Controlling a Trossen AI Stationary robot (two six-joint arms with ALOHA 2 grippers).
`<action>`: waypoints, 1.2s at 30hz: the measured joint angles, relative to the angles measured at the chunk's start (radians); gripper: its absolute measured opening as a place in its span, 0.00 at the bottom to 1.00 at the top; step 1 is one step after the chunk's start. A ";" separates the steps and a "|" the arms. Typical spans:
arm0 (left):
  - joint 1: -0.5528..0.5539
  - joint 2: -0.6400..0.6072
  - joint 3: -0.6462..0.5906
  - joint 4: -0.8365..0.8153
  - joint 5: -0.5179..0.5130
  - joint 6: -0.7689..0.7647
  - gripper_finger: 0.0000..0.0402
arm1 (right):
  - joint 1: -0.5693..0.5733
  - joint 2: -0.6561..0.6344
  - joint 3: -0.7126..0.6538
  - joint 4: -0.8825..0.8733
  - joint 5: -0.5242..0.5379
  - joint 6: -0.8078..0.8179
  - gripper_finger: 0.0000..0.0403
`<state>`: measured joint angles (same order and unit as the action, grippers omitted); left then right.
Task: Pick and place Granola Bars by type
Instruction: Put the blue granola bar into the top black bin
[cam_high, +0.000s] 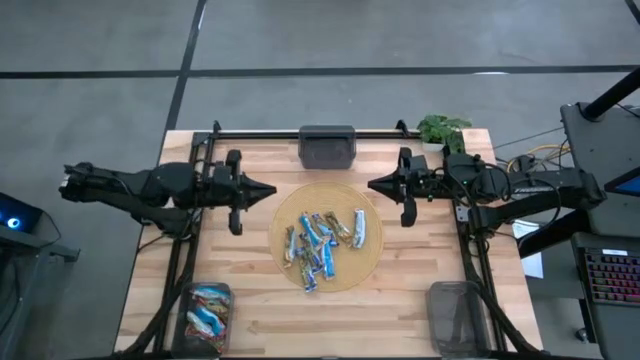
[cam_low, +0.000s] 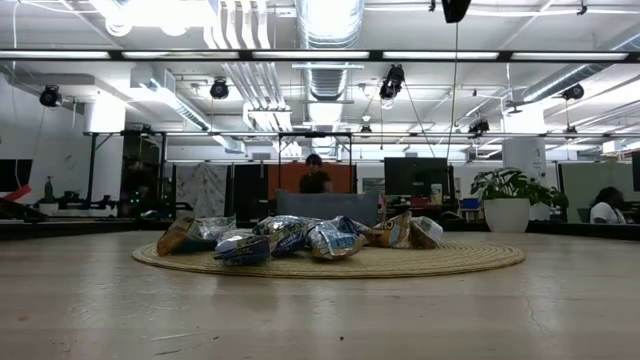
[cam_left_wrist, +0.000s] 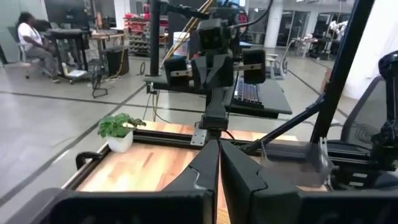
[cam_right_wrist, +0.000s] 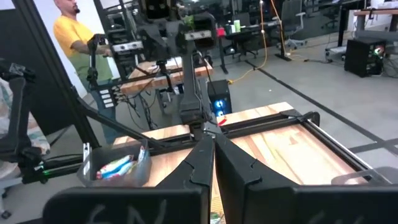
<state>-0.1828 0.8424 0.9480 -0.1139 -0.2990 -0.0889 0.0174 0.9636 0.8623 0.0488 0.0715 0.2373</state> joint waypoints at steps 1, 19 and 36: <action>0.017 -0.001 -0.006 0.002 0.019 -0.011 0.00 | 0.000 -0.001 0.000 0.001 0.000 -0.001 0.02; 0.239 0.018 -0.020 -0.061 0.212 -0.019 0.00 | -0.011 0.001 0.000 -0.125 0.015 -0.004 0.02; 0.252 0.183 -0.020 -0.077 0.571 -0.041 0.00 | -0.014 0.001 0.000 -0.150 0.036 -0.001 0.02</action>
<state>0.0691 1.0251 0.9279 -0.1912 0.2722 -0.1301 0.0032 0.9646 0.8623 -0.1017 0.1079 0.2363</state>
